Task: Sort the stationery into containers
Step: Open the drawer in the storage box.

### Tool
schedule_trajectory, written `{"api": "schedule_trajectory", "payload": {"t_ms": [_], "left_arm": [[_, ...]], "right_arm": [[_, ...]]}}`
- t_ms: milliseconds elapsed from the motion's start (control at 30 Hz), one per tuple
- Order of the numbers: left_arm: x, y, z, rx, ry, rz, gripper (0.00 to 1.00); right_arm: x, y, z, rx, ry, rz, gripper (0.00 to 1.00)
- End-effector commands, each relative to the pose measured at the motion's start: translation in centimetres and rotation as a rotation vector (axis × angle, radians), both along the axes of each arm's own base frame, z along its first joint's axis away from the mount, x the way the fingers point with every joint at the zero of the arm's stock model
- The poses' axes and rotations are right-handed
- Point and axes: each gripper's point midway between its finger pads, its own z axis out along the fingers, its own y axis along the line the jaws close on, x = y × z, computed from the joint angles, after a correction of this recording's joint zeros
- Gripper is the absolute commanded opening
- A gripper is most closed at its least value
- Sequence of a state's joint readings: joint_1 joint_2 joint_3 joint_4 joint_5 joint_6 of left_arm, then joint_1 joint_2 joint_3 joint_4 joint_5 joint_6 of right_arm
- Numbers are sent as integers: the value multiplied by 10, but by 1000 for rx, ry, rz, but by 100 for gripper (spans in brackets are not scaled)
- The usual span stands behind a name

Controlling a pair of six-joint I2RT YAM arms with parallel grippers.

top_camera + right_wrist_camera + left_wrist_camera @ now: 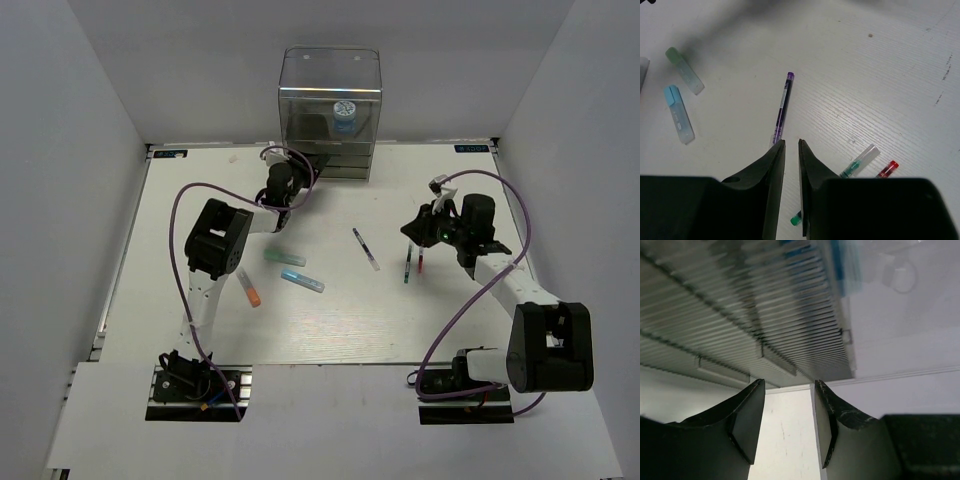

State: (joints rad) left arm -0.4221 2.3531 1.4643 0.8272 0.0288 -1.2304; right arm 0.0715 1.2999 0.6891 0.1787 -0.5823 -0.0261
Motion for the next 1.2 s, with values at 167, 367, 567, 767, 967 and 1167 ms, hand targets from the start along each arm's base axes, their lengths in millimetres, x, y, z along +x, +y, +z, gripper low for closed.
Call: {"api": "schedule_trajectory", "payload": {"t_ms": [167,367,567,767,967,1167], "left_arm": [[15,5,14,2,-47,69,52],[21,6,6,15,-22,89,50],[25,6,10,10,-31,98,48],[26,7,9,5,-42,107,47],[32,6,4,4,-43,118,44],[33,7,9,-48,-72,128,17]], "right_arm": [[-4,6,17,49,-65,49,23],[-6,5,22,71,-66,38,23],[-7,5,20,74,-61,41,23],[-8,4,19,72,-67,43,23],[-8,5,17,71,-64,50,24],[-10,6,16,72,-65,56,24]]}}
